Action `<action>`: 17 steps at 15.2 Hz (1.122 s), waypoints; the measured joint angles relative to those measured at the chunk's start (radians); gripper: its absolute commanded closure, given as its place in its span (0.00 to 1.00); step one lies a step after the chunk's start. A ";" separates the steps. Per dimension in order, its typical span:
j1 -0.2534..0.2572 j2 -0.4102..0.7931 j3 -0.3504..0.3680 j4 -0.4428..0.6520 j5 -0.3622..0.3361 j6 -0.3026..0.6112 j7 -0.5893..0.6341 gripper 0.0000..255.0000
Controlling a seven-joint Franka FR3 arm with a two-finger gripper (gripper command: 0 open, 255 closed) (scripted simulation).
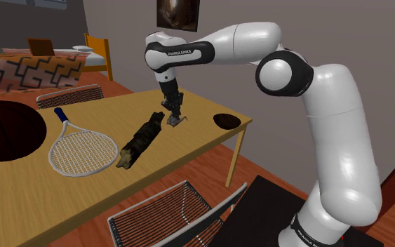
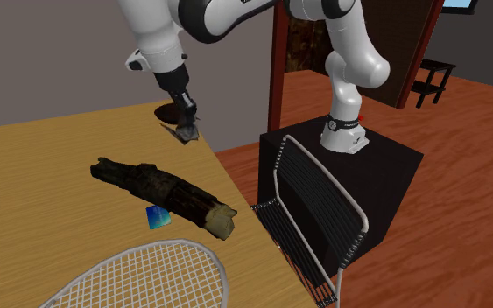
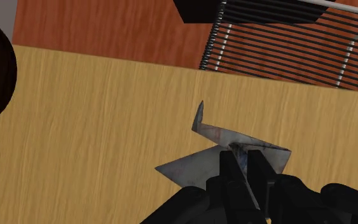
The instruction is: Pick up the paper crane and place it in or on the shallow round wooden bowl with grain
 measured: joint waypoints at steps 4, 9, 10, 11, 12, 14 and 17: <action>-0.063 -0.046 -0.022 -0.060 -0.006 0.030 -0.076 1.00; -0.136 -0.086 -0.051 -0.115 -0.014 0.066 -0.167 1.00; -0.152 -0.088 -0.058 -0.116 -0.015 0.070 -0.190 1.00; -0.165 -0.093 -0.063 -0.131 -0.017 0.084 -0.205 1.00; -0.180 -0.099 -0.069 -0.141 -0.019 0.092 -0.223 1.00; -0.210 -0.099 -0.083 -0.130 -0.022 0.092 -0.267 1.00; -0.250 -0.089 -0.101 -0.111 -0.025 0.097 -0.324 1.00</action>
